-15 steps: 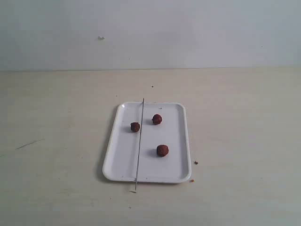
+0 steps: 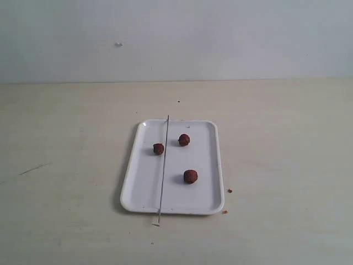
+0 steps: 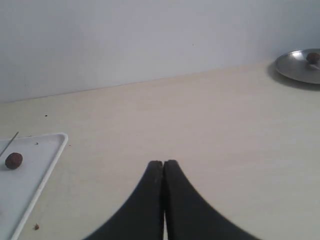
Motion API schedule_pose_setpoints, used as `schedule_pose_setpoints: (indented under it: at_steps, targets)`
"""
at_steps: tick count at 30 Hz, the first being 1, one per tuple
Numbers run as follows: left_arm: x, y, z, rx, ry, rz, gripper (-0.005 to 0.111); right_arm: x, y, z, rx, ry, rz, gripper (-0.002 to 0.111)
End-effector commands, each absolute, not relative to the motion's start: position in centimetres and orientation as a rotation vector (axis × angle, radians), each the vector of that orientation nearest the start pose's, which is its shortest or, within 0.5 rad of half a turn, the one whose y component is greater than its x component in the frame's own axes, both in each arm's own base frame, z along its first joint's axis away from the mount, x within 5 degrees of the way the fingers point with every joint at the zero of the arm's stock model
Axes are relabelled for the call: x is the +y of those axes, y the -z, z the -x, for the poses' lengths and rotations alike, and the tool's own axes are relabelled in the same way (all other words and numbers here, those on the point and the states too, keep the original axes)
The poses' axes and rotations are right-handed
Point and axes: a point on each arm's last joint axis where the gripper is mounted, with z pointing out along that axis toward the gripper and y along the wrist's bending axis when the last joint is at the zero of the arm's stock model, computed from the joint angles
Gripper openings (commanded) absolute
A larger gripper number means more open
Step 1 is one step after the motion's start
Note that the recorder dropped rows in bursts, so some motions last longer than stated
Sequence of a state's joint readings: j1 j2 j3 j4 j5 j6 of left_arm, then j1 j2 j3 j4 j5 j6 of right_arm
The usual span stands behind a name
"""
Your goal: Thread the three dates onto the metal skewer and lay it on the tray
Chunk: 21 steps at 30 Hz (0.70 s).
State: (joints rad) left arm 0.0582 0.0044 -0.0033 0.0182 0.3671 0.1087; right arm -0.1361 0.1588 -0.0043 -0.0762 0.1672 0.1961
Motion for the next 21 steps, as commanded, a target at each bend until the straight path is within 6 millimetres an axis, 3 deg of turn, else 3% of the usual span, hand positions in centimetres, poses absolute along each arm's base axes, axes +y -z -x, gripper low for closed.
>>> schedule_pose_setpoints:
  at_steps: [1,13,15,19,21]
  targets:
    - [0.4,-18.1,-5.3,1.847,-0.165,-0.083,0.000,-1.1,-19.0,-6.6,1.776,0.031,-0.237,0.000]
    - [0.5,-18.7,-5.4,1.779,-0.213,-0.125,0.000,-1.1,-19.0,-6.6,1.776,0.031,-0.237,0.000]
    - [0.3,-19.8,-5.6,1.655,-0.078,0.005,0.000,-1.1,-19.0,-6.6,1.776,0.031,-0.237,0.000]
    - [0.4,-21.5,-5.6,1.412,0.378,0.436,0.000,-1.1,-19.0,-6.6,1.776,0.031,-0.237,0.000]
    - [0.6,-21.9,-5.5,1.353,0.428,0.489,0.000,-1.1,-19.0,-6.6,1.776,0.031,-0.237,0.000]
